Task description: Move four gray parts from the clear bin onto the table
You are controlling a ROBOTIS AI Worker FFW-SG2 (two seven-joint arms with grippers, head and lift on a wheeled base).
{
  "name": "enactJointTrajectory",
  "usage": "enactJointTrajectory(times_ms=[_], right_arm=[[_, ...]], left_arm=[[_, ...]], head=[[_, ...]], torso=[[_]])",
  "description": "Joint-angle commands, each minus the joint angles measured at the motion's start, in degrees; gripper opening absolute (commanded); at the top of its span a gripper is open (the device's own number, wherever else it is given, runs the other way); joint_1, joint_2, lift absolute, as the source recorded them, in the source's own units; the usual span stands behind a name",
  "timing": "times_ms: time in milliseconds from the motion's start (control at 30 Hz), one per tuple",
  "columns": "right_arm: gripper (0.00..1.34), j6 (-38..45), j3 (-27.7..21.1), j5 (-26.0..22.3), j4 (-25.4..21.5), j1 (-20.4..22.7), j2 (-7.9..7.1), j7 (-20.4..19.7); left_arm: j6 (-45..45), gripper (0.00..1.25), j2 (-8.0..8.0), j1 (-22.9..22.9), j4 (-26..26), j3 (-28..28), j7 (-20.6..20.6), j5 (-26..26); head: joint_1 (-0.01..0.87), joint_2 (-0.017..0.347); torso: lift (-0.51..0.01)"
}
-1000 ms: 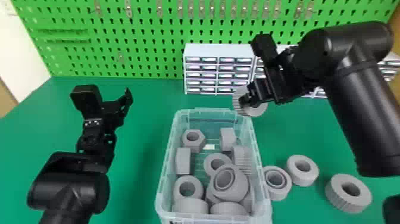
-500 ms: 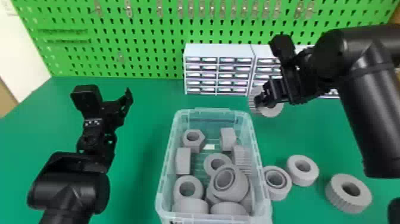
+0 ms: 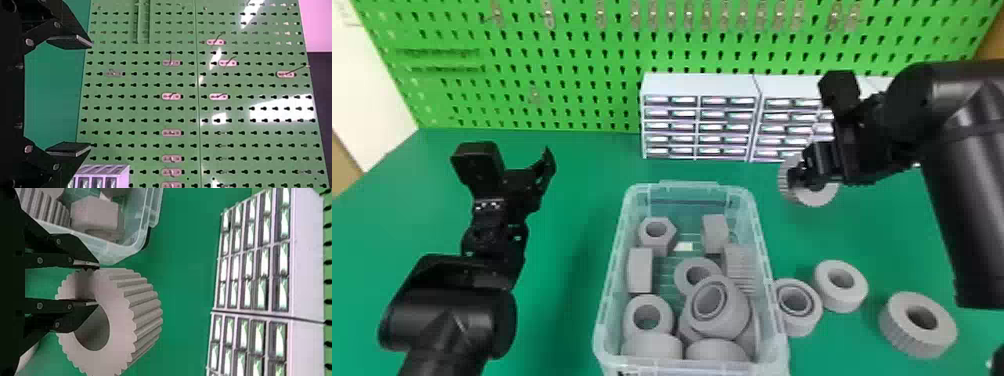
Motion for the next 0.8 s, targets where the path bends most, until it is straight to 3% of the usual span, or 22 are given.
enactJointTrajectory(times_ms=[0,467,767], right_arm=[[0.28,0.0,-2.12,1.49,0.34,0.75,-0.11,0.0],[0.28,0.0,-9.85,6.77,0.52,4.09,-1.07,0.0],[0.28,-2.54,-14.07,6.85,4.74,5.76,-2.39,0.0]], left_arm=[[0.0,0.9,0.0,-0.05,0.0,-0.12,-0.01,0.0],[0.0,0.9,-0.09,-0.05,0.0,-0.65,0.07,0.35],[0.0,0.9,-0.09,-0.05,0.0,-1.0,0.51,0.53]], head=[[0.693,0.072],[0.693,0.072],[0.693,0.072]], torso=[[-0.052],[-0.052],[-0.052]])
